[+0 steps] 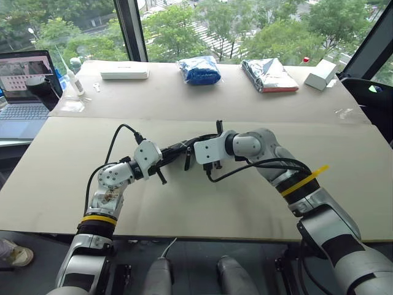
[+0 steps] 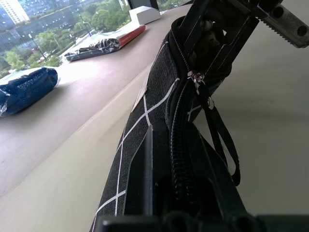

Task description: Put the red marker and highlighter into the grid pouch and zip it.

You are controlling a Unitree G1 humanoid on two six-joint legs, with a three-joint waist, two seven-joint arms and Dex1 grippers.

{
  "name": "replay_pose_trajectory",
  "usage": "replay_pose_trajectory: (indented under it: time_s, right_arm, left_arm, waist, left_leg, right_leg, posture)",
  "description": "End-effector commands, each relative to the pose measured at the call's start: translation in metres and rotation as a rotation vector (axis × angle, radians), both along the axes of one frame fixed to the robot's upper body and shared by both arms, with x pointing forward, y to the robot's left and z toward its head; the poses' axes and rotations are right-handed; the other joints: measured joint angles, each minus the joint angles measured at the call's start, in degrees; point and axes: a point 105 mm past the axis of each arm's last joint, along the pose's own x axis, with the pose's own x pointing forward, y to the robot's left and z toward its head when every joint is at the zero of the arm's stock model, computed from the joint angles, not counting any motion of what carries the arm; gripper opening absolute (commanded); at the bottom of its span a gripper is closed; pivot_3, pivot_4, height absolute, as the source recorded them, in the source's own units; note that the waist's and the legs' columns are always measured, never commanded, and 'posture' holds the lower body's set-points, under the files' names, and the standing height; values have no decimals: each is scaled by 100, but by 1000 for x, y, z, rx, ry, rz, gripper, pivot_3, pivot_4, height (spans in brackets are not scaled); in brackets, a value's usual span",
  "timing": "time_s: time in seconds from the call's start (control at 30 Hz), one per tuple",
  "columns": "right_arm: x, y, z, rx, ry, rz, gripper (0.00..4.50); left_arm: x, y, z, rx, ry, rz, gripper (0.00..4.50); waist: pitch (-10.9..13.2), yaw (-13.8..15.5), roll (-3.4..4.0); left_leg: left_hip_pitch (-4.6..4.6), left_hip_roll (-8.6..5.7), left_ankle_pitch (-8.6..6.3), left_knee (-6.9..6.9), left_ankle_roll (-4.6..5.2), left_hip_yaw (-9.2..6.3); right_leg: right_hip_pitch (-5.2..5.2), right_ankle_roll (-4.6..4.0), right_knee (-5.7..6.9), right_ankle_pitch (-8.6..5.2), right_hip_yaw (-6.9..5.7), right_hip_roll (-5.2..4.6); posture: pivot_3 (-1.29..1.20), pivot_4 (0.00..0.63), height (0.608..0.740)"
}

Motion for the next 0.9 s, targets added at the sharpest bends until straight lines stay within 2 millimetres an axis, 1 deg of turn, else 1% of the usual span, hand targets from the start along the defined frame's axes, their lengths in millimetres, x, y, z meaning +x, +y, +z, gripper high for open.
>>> replay_pose_trajectory:
  time_s: [0.03,0.1,0.17,0.27,0.4,0.47,0.57,0.6,0.63,0.73,0.83,0.9]
  right_arm:
    - [-7,10,20,123,24,43,1681]
    - [-4,7,35,222,29,19,2336]
    - [-1,-2,45,284,61,-5,3004]
    - [-3,-18,56,359,130,-2,3004]
    - [-30,-74,54,396,379,35,3004]
    - [-42,-93,58,473,494,37,3004]
    - [-59,-110,65,615,632,63,3004]
    - [-62,-113,66,642,663,61,3004]
    - [-69,-114,62,670,723,66,3004]
    - [-79,-105,43,703,838,48,3004]
    - [-63,-83,4,733,872,-122,3004]
    - [-63,-67,-10,754,914,-166,3004]
  left_arm:
    - [-1,-2,16,-24,-58,-9,0]
    - [-1,-2,16,-24,-58,-7,0]
    - [-1,-2,16,-25,-59,-7,0]
    - [-1,-3,16,-25,-59,-6,0]
    - [-1,-3,16,-26,-59,-5,0]
    - [-2,-2,15,-26,-58,-5,0]
    - [-2,-1,14,-24,-56,-3,0]
    - [-2,-1,14,-23,-56,-3,0]
    - [-2,0,14,-23,-55,-2,0]
    - [-2,0,14,-20,-54,-2,0]
    - [-1,-2,15,-18,-56,-7,0]
    - [0,-3,15,-18,-57,-11,0]
  waist:
    - [0,-3,0]
    - [0,-10,0]
    - [0,-7,0]
    - [0,26,0]
    - [1,74,-1]
    - [1,76,-1]
    - [1,2,-2]
    - [1,-30,-2]
    - [1,-50,-2]
    - [1,-87,-2]
    - [1,-124,-3]
    - [1,-133,-3]
  left_leg:
    - [0,0,0,0,0,0]
    - [1,1,0,-1,0,0]
    - [0,0,0,-1,0,-1]
    - [-1,-1,0,3,0,-1]
    - [-4,0,0,3,0,-4]
    - [-9,-1,0,3,0,-6]
    - [-6,0,0,-1,0,-9]
    - [-2,1,0,-2,0,-9]
    - [1,1,0,-6,0,-10]
    - [2,1,0,-7,0,-20]
    - [0,0,0,-3,0,-20]
    - [0,0,0,-1,0,-21]
  right_leg:
    - [0,0,0,0,0,0]
    - [0,0,0,0,0,1]
    - [0,0,1,0,0,0]
    - [4,0,-1,0,-2,-2]
    - [11,0,-10,0,-8,-2]
    - [12,0,-17,0,-11,-3]
    - [9,0,-14,0,-11,-1]
    - [9,0,-11,0,-11,0]
    - [9,-1,-9,0,-11,1]
    - [12,-3,-7,-2,-13,4]
    - [12,-2,-6,-2,-14,3]
    - [9,-2,-2,-2,-14,4]
  posture:
    - [0,150,740]
    - [0,150,740]
    - [0,150,740]
    - [0,150,740]
    - [0,150,740]
    - [0,150,740]
    - [0,150,740]
    - [0,150,740]
    - [0,150,740]
    - [0,150,740]
    - [0,150,740]
    - [0,150,740]
